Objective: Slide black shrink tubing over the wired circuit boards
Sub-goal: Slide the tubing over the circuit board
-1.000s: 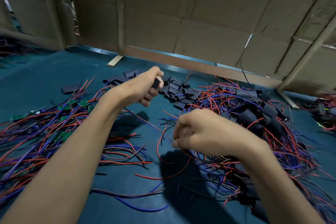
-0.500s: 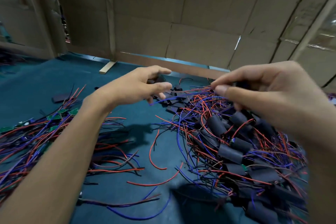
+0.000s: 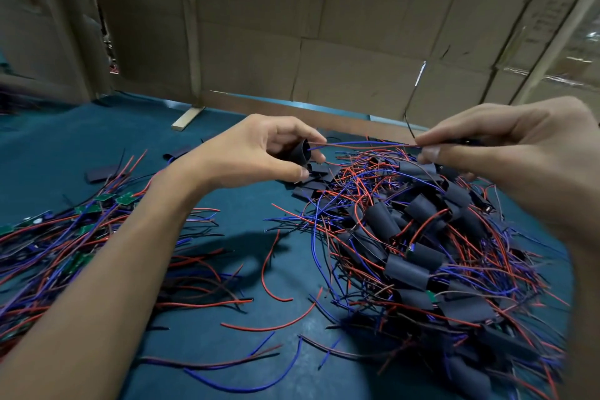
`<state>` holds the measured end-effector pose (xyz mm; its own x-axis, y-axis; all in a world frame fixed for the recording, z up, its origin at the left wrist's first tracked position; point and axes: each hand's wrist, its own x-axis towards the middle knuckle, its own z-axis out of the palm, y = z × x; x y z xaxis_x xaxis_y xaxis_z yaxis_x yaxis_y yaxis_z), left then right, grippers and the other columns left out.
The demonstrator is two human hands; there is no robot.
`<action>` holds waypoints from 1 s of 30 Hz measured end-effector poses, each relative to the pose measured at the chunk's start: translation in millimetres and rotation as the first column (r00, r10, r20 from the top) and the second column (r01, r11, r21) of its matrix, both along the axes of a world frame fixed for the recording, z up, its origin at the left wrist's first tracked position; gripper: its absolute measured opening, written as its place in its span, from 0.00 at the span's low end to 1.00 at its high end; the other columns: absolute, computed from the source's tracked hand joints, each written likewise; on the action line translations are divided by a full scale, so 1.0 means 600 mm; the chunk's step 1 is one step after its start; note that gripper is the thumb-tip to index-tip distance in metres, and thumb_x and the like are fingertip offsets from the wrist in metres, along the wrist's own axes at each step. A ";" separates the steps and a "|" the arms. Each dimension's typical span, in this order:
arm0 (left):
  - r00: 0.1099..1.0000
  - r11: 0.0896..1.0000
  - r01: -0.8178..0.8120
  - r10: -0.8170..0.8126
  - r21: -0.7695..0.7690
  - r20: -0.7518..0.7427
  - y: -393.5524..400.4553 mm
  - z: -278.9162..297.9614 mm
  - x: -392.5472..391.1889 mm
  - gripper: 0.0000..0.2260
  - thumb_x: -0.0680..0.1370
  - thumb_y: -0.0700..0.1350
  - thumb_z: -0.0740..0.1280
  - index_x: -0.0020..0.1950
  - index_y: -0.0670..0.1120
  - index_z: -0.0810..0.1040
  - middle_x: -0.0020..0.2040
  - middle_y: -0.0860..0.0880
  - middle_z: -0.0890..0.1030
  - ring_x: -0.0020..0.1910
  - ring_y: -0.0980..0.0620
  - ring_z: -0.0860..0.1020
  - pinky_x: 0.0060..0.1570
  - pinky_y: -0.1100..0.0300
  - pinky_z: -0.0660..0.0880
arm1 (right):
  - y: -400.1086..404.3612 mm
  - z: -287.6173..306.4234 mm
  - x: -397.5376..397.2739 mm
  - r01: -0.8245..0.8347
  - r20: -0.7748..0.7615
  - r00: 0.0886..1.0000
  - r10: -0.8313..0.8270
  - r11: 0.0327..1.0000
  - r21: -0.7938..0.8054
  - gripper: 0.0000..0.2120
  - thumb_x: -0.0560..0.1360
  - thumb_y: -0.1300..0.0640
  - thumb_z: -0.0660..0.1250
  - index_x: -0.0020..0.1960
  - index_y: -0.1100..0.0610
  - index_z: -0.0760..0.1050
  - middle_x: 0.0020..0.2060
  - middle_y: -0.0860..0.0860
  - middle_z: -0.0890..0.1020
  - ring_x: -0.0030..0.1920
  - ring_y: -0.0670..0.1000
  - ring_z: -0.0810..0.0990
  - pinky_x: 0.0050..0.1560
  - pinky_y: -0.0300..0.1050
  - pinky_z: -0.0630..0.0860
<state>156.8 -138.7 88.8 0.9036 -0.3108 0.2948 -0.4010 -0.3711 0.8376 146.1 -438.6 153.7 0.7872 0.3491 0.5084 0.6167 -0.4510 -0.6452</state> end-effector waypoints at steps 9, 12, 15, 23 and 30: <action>1.000 1.000 -0.009 0.009 -0.023 -0.003 0.000 -0.002 0.004 0.18 0.75 0.31 0.73 0.63 0.44 0.80 0.53 0.49 0.86 0.53 0.58 0.83 0.53 0.64 0.78 | 0.009 -0.005 0.000 -0.051 -0.004 0.999 0.051 0.998 -0.043 0.08 0.68 0.63 0.80 0.41 0.51 0.87 0.39 0.50 0.87 0.30 0.46 0.78 0.36 0.37 0.76; 0.999 0.997 -0.009 0.006 0.083 0.038 -0.011 0.005 0.004 0.18 0.74 0.34 0.74 0.62 0.46 0.80 0.54 0.51 0.86 0.53 0.58 0.82 0.59 0.64 0.76 | 0.017 -0.010 -0.001 -0.032 0.018 0.999 0.033 0.998 -0.059 0.07 0.69 0.62 0.80 0.43 0.52 0.87 0.30 0.44 0.84 0.26 0.41 0.74 0.31 0.29 0.70; 0.999 0.984 0.001 -0.009 0.179 0.045 -0.027 0.008 0.001 0.17 0.75 0.36 0.75 0.62 0.47 0.81 0.54 0.52 0.86 0.53 0.60 0.82 0.60 0.63 0.75 | 0.035 -0.018 -0.002 -0.010 0.056 0.998 0.014 0.997 -0.082 0.07 0.70 0.60 0.80 0.45 0.51 0.87 0.35 0.43 0.86 0.35 0.40 0.82 0.41 0.35 0.79; 0.963 0.909 -0.114 0.001 0.401 0.271 -0.065 0.004 -0.003 0.13 0.75 0.47 0.70 0.59 0.51 0.78 0.46 0.52 0.83 0.45 0.51 0.79 0.49 0.50 0.76 | 0.103 -0.070 0.025 -0.102 -0.110 0.989 0.095 0.993 -0.058 0.14 0.70 0.64 0.79 0.53 0.53 0.86 0.45 0.46 0.88 0.50 0.47 0.86 0.58 0.55 0.80; 0.972 0.900 -0.169 0.085 0.401 0.217 -0.056 -0.006 0.000 0.29 0.75 0.43 0.70 0.74 0.57 0.67 0.47 0.57 0.82 0.45 0.55 0.78 0.47 0.54 0.74 | 0.102 -0.089 0.048 -0.182 -0.345 0.907 0.242 0.963 0.198 0.21 0.74 0.78 0.67 0.60 0.60 0.80 0.55 0.56 0.86 0.55 0.50 0.85 0.60 0.45 0.81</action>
